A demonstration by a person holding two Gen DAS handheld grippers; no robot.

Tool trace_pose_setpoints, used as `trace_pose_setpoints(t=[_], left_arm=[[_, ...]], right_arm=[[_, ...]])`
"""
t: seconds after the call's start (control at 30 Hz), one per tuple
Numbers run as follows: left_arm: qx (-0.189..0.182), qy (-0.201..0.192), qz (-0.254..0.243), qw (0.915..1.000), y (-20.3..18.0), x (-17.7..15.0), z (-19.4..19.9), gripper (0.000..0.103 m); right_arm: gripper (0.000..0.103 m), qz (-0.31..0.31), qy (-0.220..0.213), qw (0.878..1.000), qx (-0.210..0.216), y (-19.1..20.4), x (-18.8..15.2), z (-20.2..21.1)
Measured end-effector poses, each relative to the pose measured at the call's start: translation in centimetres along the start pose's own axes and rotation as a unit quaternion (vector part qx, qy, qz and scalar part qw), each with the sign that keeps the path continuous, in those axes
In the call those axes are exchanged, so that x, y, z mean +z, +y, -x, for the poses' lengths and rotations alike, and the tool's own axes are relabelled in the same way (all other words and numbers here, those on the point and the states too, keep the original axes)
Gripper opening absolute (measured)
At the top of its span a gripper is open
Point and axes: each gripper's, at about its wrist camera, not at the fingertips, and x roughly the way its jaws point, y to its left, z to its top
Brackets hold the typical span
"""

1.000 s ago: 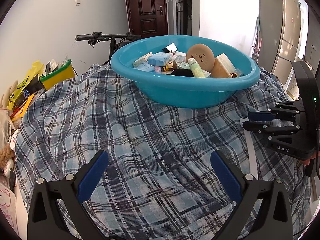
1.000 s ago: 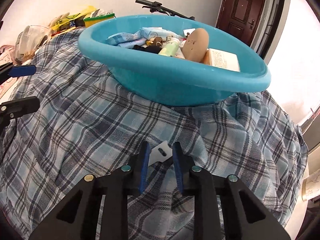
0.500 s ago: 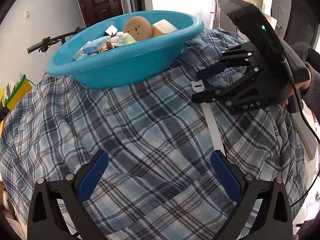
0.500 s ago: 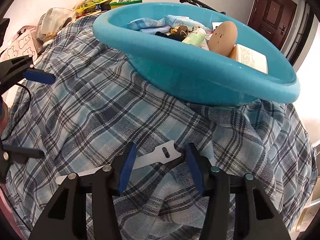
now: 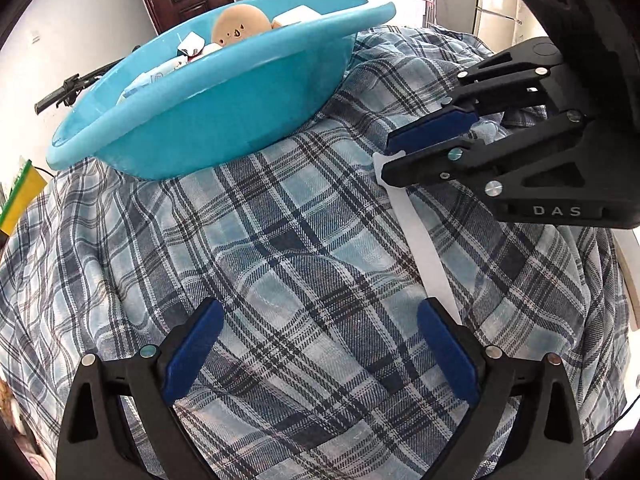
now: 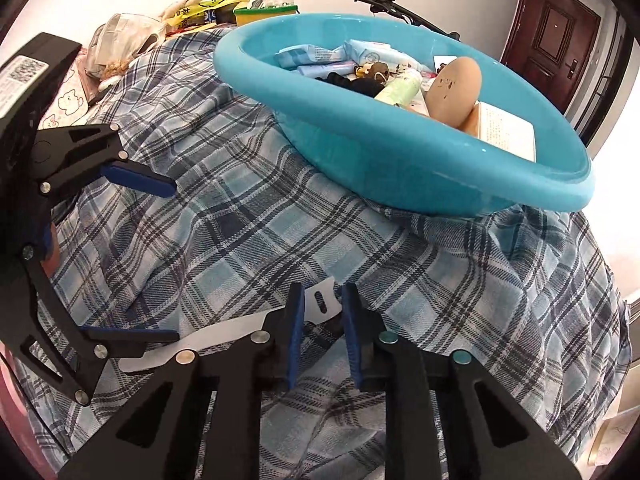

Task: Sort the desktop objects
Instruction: 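Lift the white strap off the shirt with the right gripper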

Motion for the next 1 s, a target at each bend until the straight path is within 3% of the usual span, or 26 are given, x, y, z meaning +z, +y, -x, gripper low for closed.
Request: trace_pose_setpoints(t=[0.1,0.23,0.5,0.6,0.8,0.87,1.0], left_arm=[[-0.015,0.009,0.015,0.9997,0.5,0.1,-0.3,0.100],[-0.002,0.001,0.006,1.0000,0.1,0.0,-0.1,0.100],[0.001,-0.004,0.017,0.9999,0.2,0.2,-0.2,0.101],[0.010,-0.025,0.033,0.9991,1.1,0.0,0.6,0.099],[0.001,-0.036,0.061,0.9975,3.5,-0.3,2.4,0.099],[-0.007,-0.032,0.063,0.9975,4.0,-0.1,2.2,0.099],[0.013,-0.036,0.054,0.9978,4.3,0.5,2.0,0.099]], right_arm=[[0.014,-0.014,-0.023,1.000,0.013,0.1,0.4,1.1],[0.010,-0.033,-0.050,0.997,0.039,0.1,1.1,2.7],[0.005,-0.038,-0.071,0.993,0.083,2.4,1.1,5.1],[0.001,-0.034,-0.068,0.991,0.107,3.8,0.8,5.2],[0.001,-0.004,-0.011,0.997,0.070,6.7,-1.2,2.5],[0.001,-0.039,-0.010,0.998,0.045,5.5,-1.5,1.6],[0.007,-0.103,-0.023,0.992,0.061,2.5,-1.3,1.1]])
